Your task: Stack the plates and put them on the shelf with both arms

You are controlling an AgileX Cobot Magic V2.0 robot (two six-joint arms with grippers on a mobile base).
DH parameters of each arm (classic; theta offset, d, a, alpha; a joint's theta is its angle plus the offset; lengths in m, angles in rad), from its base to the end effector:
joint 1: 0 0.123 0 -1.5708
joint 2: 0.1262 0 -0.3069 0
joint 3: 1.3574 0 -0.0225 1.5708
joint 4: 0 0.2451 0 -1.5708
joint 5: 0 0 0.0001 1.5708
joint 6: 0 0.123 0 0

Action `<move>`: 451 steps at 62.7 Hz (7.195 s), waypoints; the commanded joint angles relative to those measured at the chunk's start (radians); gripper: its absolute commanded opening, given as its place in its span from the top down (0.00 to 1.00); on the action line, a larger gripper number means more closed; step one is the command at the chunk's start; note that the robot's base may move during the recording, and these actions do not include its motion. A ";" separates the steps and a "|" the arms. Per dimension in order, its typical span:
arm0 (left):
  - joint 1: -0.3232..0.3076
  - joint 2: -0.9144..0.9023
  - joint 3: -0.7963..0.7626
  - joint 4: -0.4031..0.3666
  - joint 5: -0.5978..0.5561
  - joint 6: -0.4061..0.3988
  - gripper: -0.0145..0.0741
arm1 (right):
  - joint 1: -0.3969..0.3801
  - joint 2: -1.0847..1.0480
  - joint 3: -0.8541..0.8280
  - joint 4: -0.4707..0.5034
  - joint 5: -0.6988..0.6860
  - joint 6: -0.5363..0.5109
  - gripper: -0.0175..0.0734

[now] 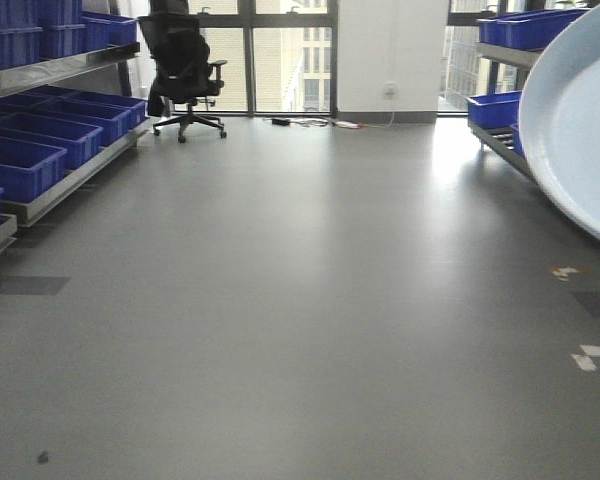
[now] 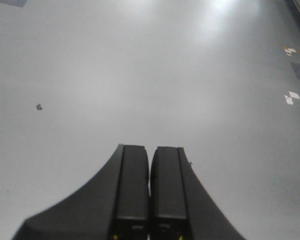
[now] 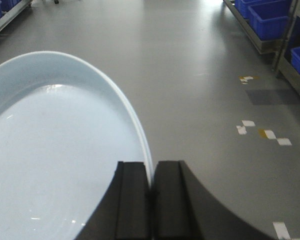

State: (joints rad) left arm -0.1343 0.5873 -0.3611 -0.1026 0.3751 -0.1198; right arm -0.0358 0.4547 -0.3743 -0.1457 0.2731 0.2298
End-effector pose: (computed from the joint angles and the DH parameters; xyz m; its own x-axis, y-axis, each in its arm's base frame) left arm 0.1192 -0.0208 0.2518 -0.5101 -0.1465 -0.8476 0.0586 0.9772 -0.2042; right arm 0.1068 -0.0087 0.2835 -0.2527 0.0983 -0.9625 0.0965 0.9924 0.0761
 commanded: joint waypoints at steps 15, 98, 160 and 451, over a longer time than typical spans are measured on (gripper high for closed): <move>0.003 0.001 -0.030 -0.005 -0.077 -0.006 0.74 | 0.001 0.000 -0.032 -0.008 -0.104 -0.001 0.75; 0.003 0.001 -0.030 -0.005 -0.077 -0.006 0.74 | 0.001 0.000 -0.032 -0.008 -0.105 -0.001 0.75; 0.003 0.001 -0.030 -0.005 -0.077 -0.006 0.74 | 0.001 0.000 -0.032 -0.008 -0.105 -0.001 0.75; 0.003 0.001 -0.030 -0.005 -0.077 -0.006 0.74 | 0.013 0.073 -0.003 -0.005 -0.230 0.000 0.15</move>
State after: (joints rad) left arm -0.1339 0.5873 -0.3611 -0.1026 0.3747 -0.1198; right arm -0.0219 0.5719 -0.3752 -0.1466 0.1215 0.2298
